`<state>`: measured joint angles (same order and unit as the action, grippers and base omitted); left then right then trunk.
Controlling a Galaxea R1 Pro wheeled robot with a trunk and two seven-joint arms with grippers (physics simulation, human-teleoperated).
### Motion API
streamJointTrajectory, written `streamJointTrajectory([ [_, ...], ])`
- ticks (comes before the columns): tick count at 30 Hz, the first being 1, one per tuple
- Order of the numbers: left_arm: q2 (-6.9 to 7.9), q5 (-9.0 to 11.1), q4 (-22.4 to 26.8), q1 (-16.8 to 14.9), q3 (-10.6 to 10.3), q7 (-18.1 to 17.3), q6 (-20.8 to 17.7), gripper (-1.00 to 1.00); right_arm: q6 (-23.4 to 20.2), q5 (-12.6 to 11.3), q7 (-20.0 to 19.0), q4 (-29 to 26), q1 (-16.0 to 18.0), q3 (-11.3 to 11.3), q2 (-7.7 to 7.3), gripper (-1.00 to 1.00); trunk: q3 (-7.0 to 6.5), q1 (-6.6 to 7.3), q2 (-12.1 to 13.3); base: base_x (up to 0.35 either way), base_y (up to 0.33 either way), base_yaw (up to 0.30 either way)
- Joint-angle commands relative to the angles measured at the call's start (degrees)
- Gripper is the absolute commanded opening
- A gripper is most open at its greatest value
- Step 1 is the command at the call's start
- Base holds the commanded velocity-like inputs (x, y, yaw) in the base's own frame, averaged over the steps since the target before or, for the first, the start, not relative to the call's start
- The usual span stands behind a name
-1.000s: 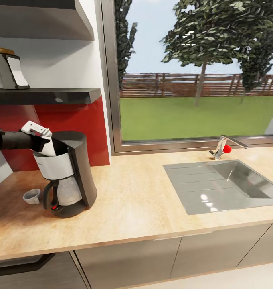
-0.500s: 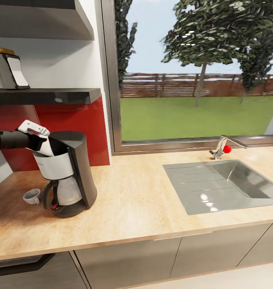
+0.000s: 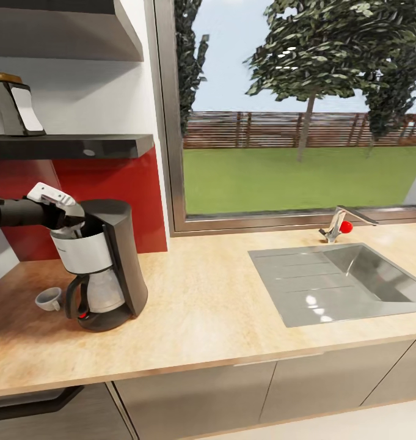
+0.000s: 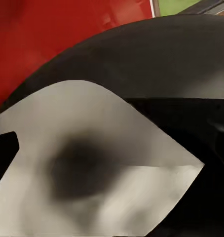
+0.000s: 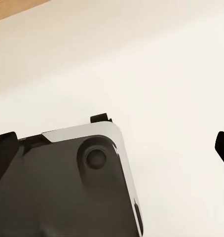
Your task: Set up a coffee station on the kitchen countertop: keep the coffee maker on the countertop, move the bottle of coffee from the kitchen shelf to the counter next to the coffee maker, place a paper coffee filter on top of the coffee maker, put the saucer next to the coffee maker with the coffee cup on the saucer, and place the electric kettle next to the coffee maker.
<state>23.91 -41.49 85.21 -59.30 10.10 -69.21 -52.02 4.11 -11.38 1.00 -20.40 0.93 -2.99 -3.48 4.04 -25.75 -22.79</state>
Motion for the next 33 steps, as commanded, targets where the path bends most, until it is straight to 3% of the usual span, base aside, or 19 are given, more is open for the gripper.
streamJointTrajectory([
  [1,-0.01,-0.52,0.06,-0.09,0.02,-0.58,-0.44,1.0,0.2,-0.58,0.05,0.01,0.04,0.07,0.0,1.0,0.13,-0.04,-0.13,0.0,0.0,0.0],
  [24,-0.01,-0.5,0.04,-0.18,0.16,-0.58,-0.5,1.0,0.2,-0.58,0.05,0.01,0.04,0.06,-0.03,1.0,0.13,-0.04,-0.13,0.0,0.0,0.0],
  [33,-0.17,0.29,0.09,-2.4,0.0,-0.9,-5.78,1.0,0.2,-0.58,0.05,0.01,0.04,0.08,0.04,1.0,0.13,-0.04,-0.13,0.0,0.0,0.0],
])
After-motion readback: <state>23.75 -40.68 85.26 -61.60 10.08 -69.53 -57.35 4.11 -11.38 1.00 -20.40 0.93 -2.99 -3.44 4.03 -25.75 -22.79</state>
